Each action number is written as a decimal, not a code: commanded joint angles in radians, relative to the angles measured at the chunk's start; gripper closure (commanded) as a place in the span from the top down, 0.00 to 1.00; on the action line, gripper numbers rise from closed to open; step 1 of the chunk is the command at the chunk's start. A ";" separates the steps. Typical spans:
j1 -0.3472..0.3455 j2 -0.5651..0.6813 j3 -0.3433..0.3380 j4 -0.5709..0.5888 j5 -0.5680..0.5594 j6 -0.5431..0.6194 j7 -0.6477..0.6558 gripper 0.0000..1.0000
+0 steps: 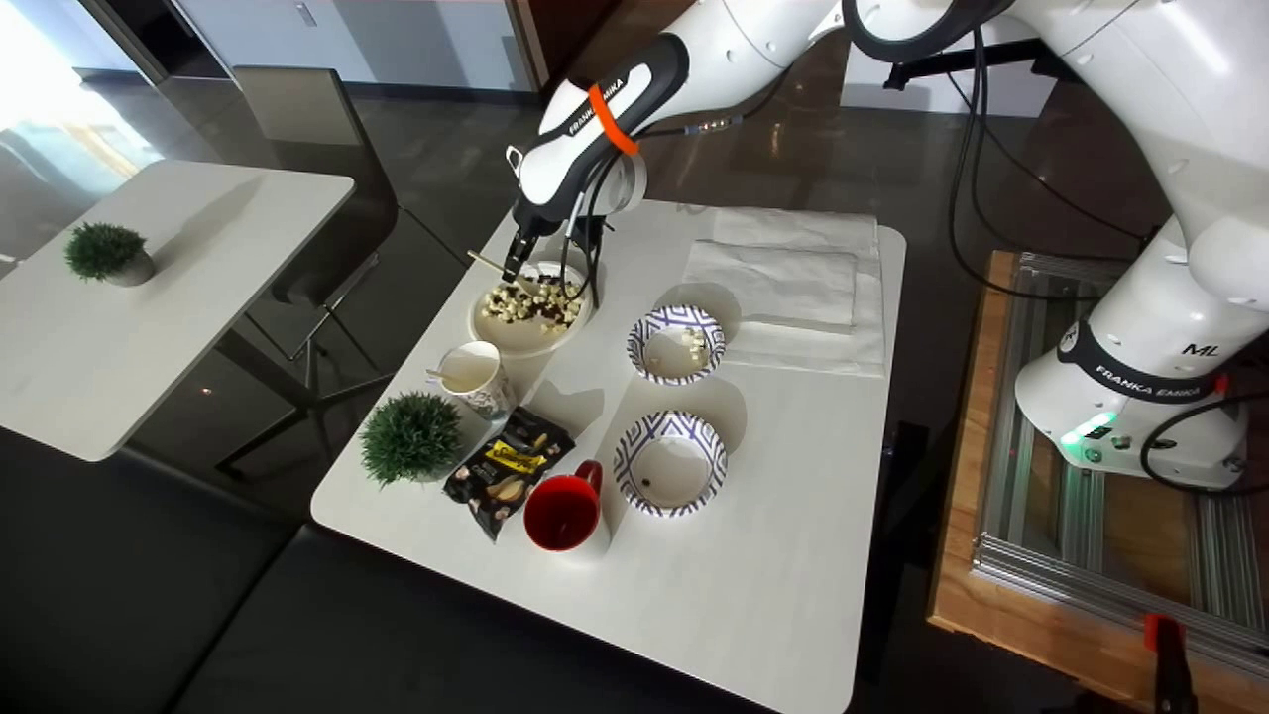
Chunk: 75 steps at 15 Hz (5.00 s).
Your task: Use the white spoon to place some contents from the white plate in the bowl on the right.
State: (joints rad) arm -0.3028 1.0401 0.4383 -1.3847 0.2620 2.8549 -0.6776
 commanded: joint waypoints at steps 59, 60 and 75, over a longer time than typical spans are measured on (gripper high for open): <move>0.092 -0.160 -0.173 -0.067 -0.101 -0.482 0.024 0.04; 0.092 -0.161 -0.175 -0.072 -0.102 -0.470 0.012 0.04; 0.143 -0.198 -0.234 -0.103 -0.145 -0.499 0.033 0.04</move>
State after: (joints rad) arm -0.1850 0.8943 0.2361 -1.4387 0.1432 2.3837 -0.6754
